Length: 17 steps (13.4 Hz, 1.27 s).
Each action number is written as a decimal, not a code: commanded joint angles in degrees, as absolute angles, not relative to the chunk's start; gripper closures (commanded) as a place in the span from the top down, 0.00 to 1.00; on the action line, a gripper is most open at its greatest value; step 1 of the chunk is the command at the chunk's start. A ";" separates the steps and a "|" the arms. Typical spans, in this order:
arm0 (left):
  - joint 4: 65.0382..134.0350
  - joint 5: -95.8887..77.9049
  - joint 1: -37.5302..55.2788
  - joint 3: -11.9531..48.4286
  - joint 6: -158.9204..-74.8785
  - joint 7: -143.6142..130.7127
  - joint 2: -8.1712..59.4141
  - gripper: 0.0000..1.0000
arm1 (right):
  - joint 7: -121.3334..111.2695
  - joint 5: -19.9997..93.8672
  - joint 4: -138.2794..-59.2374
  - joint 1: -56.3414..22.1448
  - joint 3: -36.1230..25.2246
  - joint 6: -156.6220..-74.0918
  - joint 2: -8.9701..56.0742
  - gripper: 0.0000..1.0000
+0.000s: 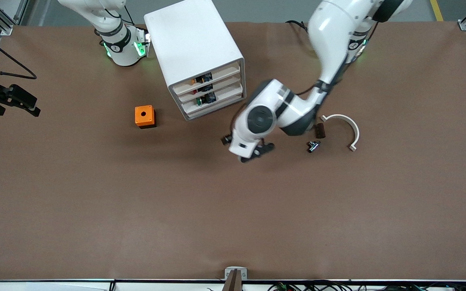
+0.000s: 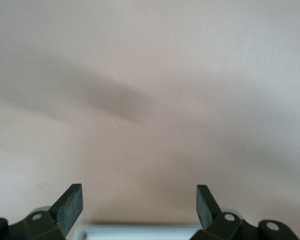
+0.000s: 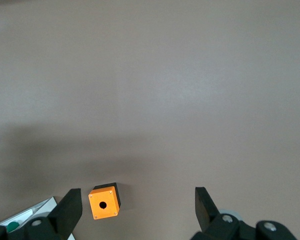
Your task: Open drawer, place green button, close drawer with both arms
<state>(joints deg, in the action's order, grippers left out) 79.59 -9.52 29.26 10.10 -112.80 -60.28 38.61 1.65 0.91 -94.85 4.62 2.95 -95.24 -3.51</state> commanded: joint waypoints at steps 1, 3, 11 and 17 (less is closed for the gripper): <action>81.21 -6.07 21.56 10.63 -109.96 -53.91 33.33 1.00 | 1.67 -0.26 -94.22 5.54 3.87 -94.48 -3.43 1.00; 81.12 -6.06 15.68 10.72 -108.20 -46.62 30.43 1.00 | 1.67 -0.35 -94.22 5.45 3.78 -94.57 -3.52 1.00; 81.12 1.41 3.18 10.90 -98.10 -40.19 18.12 1.00 | 1.76 -0.35 -94.22 4.83 3.87 -94.92 -3.52 1.00; 81.12 1.32 -2.98 10.55 -88.70 -23.95 10.03 1.00 | 1.76 -0.35 -94.39 4.92 3.87 -95.01 -3.52 1.00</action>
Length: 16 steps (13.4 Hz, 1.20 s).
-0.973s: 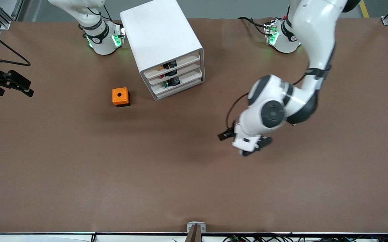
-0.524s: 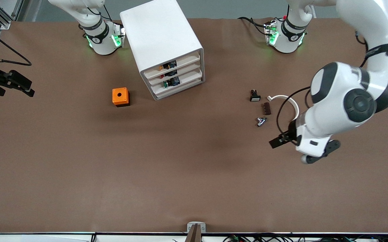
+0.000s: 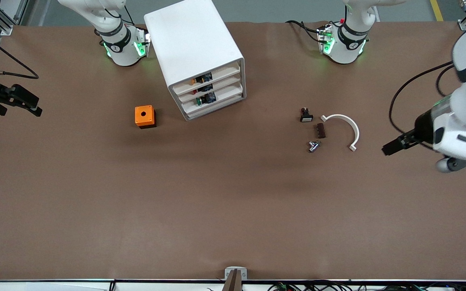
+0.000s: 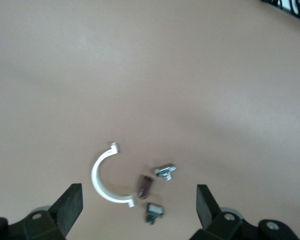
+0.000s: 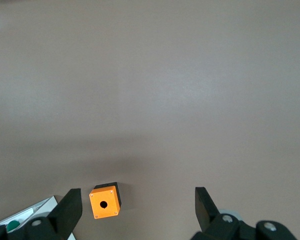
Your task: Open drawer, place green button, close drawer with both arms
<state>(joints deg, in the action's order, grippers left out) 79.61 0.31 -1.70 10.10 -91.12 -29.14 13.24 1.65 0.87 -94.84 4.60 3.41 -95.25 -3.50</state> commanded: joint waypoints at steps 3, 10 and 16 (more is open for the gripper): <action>81.30 1.41 -4.21 10.37 -83.77 -16.80 6.78 1.00 | 1.76 -0.35 -94.39 4.92 3.87 -95.10 -3.52 1.00; 94.63 1.05 -2.29 7.56 -83.66 -11.60 -6.92 1.00 | 1.76 -0.44 -94.66 4.66 3.87 -95.89 -3.60 1.00; 98.44 1.23 -1.93 8.96 -85.43 -11.51 -10.37 1.00 | 1.76 -0.44 -94.66 4.75 3.87 -95.98 -3.60 1.00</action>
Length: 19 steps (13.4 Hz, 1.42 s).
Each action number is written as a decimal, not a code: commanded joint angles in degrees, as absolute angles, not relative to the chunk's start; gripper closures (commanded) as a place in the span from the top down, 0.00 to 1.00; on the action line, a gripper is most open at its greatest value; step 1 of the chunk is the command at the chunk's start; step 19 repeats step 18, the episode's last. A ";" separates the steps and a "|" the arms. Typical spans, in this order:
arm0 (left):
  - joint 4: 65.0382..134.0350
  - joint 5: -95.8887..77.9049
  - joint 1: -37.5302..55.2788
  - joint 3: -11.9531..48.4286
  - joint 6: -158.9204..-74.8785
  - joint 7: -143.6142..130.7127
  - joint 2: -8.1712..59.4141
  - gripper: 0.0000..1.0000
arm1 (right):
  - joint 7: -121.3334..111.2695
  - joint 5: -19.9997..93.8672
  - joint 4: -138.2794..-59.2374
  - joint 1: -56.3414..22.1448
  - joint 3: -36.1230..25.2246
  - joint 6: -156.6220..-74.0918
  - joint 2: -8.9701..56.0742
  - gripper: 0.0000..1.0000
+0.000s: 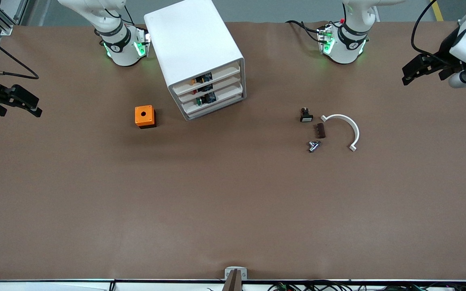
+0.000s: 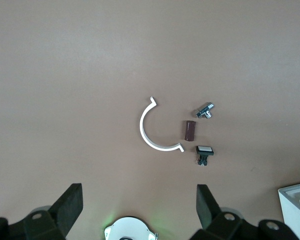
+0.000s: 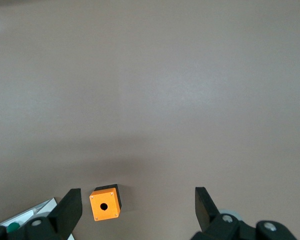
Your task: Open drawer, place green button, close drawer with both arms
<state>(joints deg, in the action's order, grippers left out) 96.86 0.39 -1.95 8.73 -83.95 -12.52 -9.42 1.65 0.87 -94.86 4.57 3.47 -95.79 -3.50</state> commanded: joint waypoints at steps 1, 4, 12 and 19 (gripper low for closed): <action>98.18 1.23 -1.93 8.96 -85.43 -11.51 -10.11 1.00 | 1.76 -0.44 -94.66 4.75 3.87 -95.98 -3.60 1.00; 97.04 1.23 -2.11 8.96 -85.34 -11.51 -8.89 1.00 | 1.76 -0.44 -94.66 4.75 3.87 -95.98 -3.60 1.00; 94.66 0.70 -2.46 8.79 -85.08 -11.07 -7.21 1.00 | 1.50 -2.11 -94.66 4.75 3.87 -96.42 -3.60 1.00; 94.31 1.06 -2.11 8.88 -84.99 -10.81 -6.68 1.00 | 1.05 -2.11 -94.66 4.83 3.78 -96.42 -3.60 1.00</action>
